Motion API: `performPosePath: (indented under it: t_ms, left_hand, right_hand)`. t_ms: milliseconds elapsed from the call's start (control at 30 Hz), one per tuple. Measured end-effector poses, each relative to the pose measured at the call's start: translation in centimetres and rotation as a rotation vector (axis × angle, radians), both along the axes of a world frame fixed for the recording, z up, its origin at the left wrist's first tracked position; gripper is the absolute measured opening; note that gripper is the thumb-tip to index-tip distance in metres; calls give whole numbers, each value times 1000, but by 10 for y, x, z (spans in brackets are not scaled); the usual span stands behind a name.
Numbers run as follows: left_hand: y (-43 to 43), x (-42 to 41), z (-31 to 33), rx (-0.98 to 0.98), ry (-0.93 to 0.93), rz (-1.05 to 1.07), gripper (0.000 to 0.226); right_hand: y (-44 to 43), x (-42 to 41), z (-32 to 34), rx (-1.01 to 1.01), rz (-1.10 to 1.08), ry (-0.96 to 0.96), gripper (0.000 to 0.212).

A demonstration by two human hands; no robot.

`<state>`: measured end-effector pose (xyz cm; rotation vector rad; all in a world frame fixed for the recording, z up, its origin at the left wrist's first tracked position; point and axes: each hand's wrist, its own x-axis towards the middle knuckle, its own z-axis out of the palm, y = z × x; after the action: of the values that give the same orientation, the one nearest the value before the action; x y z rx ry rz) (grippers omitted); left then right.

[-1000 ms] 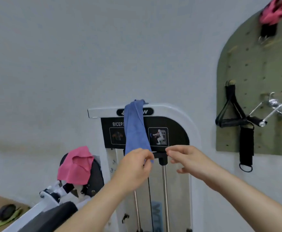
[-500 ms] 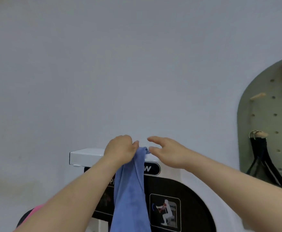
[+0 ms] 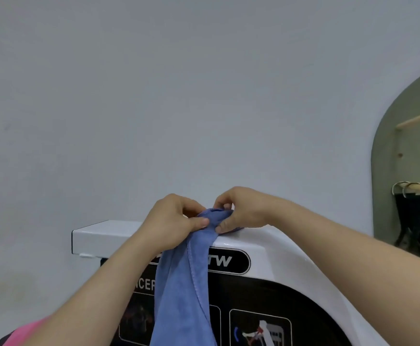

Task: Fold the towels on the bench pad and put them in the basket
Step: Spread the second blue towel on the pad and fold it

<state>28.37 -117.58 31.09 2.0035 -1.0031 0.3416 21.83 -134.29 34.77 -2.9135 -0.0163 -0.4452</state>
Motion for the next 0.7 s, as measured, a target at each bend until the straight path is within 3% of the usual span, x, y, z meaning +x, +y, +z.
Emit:
performPosePath:
  t_ms: [133,200,333,467,567,700]
  left_hand:
    - [10,-25,-5,-216,241,-324,16]
    - [12,-37,-3,-274,320,-415,17]
    - [4,-65,-1,-152,267,-347,20]
    - [-10,-97,5,-135,-47,-108,29]
    - [-28,-145,9,-260,122,-146,30]
    - [-63,-219,2,-316,365,-231,24]
  right_hand:
    - [-9,-44,7,45,-15,-41,43]
    - [-19,-71,11,161,28,37,32]
    - [-50,-115,8,331,160,146,15]
    - [-80,-161,0,305,114,74,19]
    - [-107,-204,-9,353,84,18,25]
    - [-140,-273,-31,243,8,152,51]
